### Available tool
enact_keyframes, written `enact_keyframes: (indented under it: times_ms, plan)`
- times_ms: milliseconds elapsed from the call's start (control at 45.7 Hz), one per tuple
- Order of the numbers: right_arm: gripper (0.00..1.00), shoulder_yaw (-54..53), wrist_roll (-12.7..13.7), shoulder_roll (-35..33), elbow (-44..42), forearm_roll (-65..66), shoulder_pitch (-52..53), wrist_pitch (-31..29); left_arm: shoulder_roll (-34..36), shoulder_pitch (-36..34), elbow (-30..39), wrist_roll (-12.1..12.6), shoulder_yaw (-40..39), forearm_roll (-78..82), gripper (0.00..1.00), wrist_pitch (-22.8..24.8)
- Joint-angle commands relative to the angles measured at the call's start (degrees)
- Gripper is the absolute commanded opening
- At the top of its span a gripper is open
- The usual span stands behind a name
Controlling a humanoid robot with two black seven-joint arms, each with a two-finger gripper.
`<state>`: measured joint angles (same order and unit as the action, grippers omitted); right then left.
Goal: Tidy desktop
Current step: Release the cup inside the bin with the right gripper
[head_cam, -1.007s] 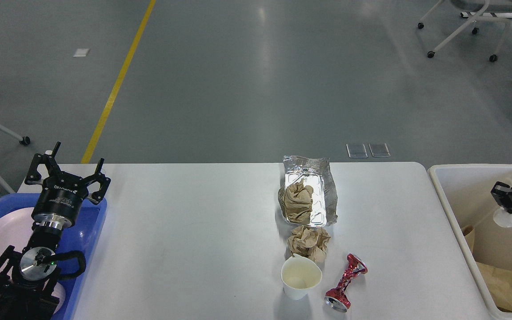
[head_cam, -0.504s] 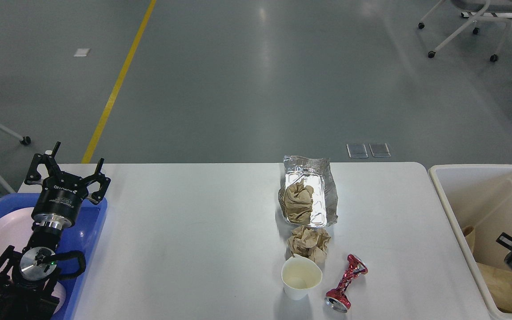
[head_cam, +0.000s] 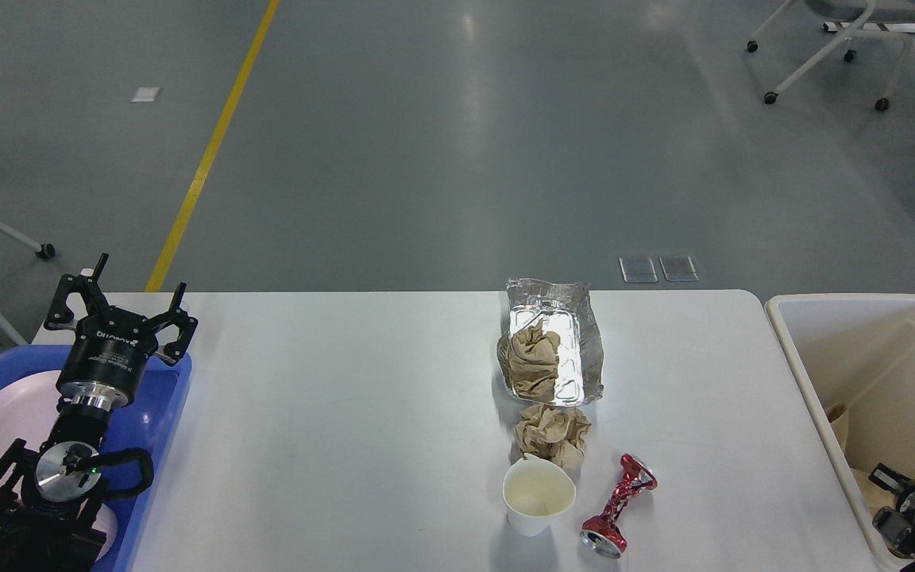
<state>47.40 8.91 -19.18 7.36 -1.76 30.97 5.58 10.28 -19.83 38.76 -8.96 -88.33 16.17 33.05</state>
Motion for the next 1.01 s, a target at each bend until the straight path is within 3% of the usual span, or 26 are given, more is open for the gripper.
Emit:
enact_keyframes:
  times_ms: [0,66,153,482,613,810,985]
  plan:
    - [0.31,0.1,0.0,0.0,0.0,0.0,0.0,1.7,0.0,0.0,0.0,0.0,0.0,0.0,0.96,0.0]
    - [0.56,0.1,0.1,0.2,0.1,-0.1,0.0,5.0,0.0,0.0,0.0,0.0,0.0,0.0,0.96,0.0]
    - [0.99,0.1,0.0,0.6,0.2,-0.1,-0.1,9.1,0.0,0.0,0.0,0.0,0.0,0.0,0.96,0.0]
    - [1.00,0.1,0.0,0.7,1.3,0.3,0.8,9.4,0.0,0.1,0.0,0.0,0.0,0.0,0.96,0.0]
    - [1.00,0.2,0.0,-0.8,5.2,1.1,4.9,7.1,0.0,0.0,0.0,0.0,0.0,0.0,0.96,0.0]
    - [1.00,0.5,0.1,-8.2,18.1,7.4,18.8,-2.6,0.0,0.0,0.0,0.0,0.0,0.0,0.96,0.0]
    - [1.00,2.0,0.8,-15.6,37.3,20.6,38.1,-11.1,0.0,0.0,0.0,0.0,0.0,0.0,0.96,0.0]
